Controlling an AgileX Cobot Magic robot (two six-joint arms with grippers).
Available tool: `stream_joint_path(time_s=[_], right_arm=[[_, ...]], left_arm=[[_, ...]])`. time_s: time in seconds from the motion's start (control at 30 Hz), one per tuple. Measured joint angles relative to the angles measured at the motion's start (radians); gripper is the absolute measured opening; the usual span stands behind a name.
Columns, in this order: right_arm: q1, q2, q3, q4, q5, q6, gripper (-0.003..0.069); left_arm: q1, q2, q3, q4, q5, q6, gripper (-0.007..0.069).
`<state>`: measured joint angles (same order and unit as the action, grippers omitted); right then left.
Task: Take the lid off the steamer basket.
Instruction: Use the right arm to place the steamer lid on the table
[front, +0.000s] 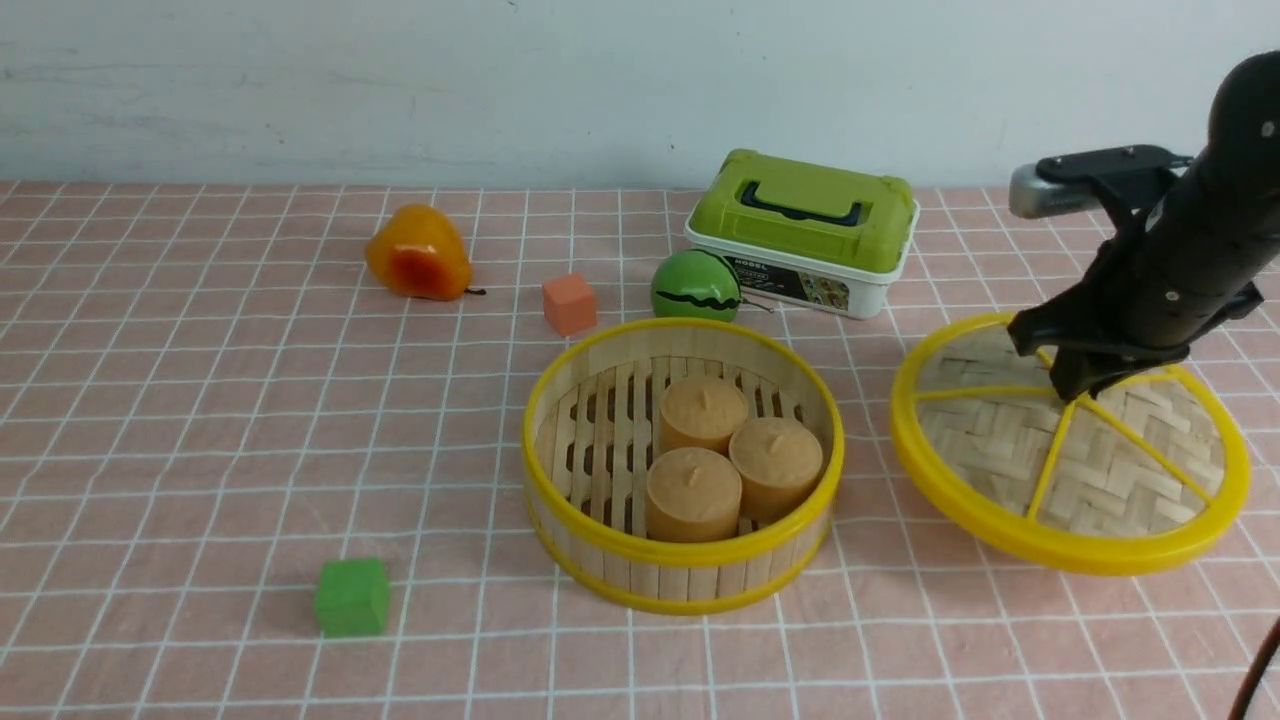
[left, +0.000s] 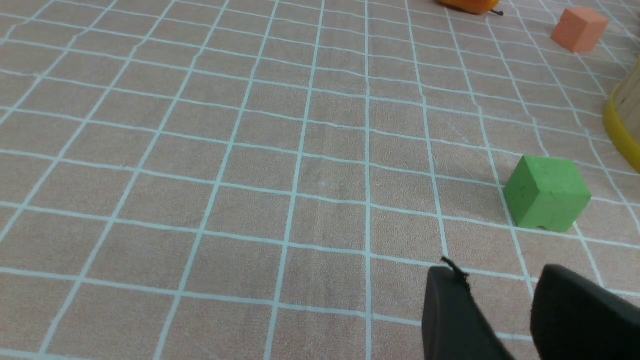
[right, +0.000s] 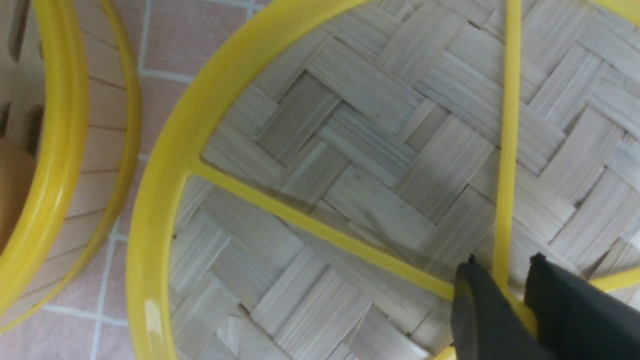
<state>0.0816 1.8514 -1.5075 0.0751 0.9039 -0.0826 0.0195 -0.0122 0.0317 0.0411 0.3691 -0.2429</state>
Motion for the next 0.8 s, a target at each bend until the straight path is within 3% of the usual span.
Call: stream_joint_path(time_s=[0.3,0.67,0.8], right_arm=[[0.0,0.109,0.0,0.001,-0.044,0.0,0.0102],[0.0,0.111,0.0,0.001,-0.035,0.0,0.0282],[0.0,0.05,0.0,0.001,0.008,0.0,0.0294]], left_arm=[[0.0,0.0,0.0,0.0,0.0,0.0,0.0239],[0.0,0.0,0.0,0.0,0.0,0.0,0.0239],[0.0,0.0,0.0,0.0,0.0,0.0,0.0239]])
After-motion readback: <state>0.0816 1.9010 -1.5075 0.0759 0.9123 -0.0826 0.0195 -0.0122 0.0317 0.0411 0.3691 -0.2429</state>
